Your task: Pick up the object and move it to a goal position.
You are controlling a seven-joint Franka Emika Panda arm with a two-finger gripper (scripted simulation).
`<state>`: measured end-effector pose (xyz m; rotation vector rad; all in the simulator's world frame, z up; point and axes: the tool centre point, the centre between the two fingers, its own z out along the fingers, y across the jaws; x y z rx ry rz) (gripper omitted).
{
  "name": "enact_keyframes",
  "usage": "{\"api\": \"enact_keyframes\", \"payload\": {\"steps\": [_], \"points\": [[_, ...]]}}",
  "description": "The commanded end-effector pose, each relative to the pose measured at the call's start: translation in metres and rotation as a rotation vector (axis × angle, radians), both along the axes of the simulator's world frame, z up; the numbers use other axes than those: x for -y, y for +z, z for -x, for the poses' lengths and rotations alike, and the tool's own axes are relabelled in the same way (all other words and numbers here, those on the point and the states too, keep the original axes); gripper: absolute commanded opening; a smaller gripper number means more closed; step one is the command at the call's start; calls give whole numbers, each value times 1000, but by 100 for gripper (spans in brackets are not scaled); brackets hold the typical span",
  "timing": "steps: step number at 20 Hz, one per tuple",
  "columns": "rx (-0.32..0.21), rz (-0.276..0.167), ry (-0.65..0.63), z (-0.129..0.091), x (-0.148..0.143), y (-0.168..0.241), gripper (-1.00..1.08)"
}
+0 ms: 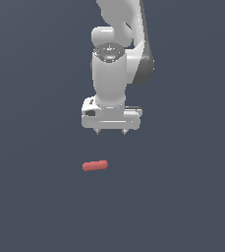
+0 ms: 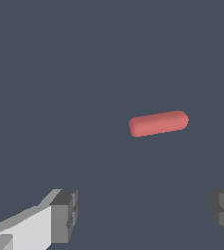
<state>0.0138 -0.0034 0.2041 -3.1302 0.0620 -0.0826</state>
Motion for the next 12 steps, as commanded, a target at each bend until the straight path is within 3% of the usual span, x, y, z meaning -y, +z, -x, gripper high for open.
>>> {"api": "enact_keyframes", "payload": {"steps": [1,12], "points": [[-2,-3,-31,-2,2,-3,100],[-18,-23,-286,-15,15,-26,100]]}}
